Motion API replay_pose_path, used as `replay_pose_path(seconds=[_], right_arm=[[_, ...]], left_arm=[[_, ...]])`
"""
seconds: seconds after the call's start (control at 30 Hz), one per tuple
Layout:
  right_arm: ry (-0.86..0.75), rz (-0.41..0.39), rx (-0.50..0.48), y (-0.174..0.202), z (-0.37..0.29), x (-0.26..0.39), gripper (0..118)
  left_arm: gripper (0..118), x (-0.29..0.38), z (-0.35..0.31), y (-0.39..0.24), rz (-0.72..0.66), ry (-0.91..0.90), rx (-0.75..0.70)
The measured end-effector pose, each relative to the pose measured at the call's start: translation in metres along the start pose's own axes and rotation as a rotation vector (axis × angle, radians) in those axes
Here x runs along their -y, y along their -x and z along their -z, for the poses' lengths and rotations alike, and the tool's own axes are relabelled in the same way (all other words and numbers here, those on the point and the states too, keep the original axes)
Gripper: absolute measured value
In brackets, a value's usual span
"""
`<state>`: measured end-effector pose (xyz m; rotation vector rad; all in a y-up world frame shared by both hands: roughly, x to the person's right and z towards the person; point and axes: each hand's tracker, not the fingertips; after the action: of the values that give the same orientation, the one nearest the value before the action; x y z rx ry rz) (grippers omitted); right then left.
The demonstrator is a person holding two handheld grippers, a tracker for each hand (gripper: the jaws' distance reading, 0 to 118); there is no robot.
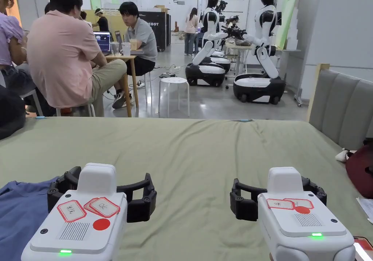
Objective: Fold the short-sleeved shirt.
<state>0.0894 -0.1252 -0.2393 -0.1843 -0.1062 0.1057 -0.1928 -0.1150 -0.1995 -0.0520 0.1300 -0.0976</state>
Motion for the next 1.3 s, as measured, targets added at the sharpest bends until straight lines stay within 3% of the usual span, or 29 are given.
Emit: replay_pose_path(seconds=[0.07, 0.1, 0.13, 0.17, 0.2, 0.27, 0.33, 0.43, 0.5, 0.57, 0.83, 0.97, 1.13, 1.3], right_arm=[[-0.001, -0.010, 0.023, -0.001, 0.000, 0.000, 89], [-0.007, -0.005, 0.031, -0.003, 0.000, 0.000, 70], [-0.011, -0.003, 0.040, -0.004, -0.003, -0.002, 32], [-0.012, -0.010, 0.059, -0.004, -0.004, -0.003, 8], [-0.014, -0.025, 0.095, -0.004, -0.004, -0.004, 0], [-0.025, -0.021, 0.094, -0.004, -0.005, -0.004, 0], [-0.016, 0.003, 0.046, -0.005, -0.005, -0.006, 0], [-0.021, -0.025, 0.050, 0.007, 0.002, -0.008, 0], [-0.017, -0.023, -0.009, 0.021, 0.009, -0.013, 0], [-0.024, -0.035, -0.048, 0.047, 0.010, -0.020, 0], [-0.055, -0.069, -0.395, 0.193, 0.023, -0.039, 0], [-0.037, -0.101, -0.511, 0.247, 0.021, -0.033, 0], [-0.005, -0.108, -0.567, 0.280, 0.033, -0.024, 0], [0.023, -0.137, -0.582, 0.302, 0.049, -0.015, 0]], left_arm=[[114, 0.001, 0.001, 0.000, 0.001, 0.002, -0.003], [97, 0.001, 0.001, 0.001, -0.006, 0.007, 0.009], [54, 0.000, 0.000, 0.003, -0.026, 0.010, 0.052], [10, -0.001, 0.000, 0.003, -0.033, 0.013, 0.052], [1, -0.002, 0.002, 0.002, -0.026, 0.017, 0.032], [0, -0.002, 0.003, -0.001, 0.006, -0.009, -0.048], [0, -0.005, 0.004, 0.004, -0.030, 0.011, 0.012], [0, -0.007, 0.004, 0.010, -0.022, 0.006, -0.025], [0, -0.007, 0.002, 0.024, -0.021, 0.011, -0.047], [0, -0.009, -0.002, 0.045, -0.020, 0.016, -0.100], [0, -0.008, -0.042, 0.163, -0.014, 0.061, -0.415], [0, 0.006, -0.057, 0.209, -0.049, 0.105, -0.534], [0, 0.034, -0.029, 0.230, -0.087, 0.230, -0.495], [0, 0.068, 0.060, 0.242, -0.173, 0.440, -0.337]])
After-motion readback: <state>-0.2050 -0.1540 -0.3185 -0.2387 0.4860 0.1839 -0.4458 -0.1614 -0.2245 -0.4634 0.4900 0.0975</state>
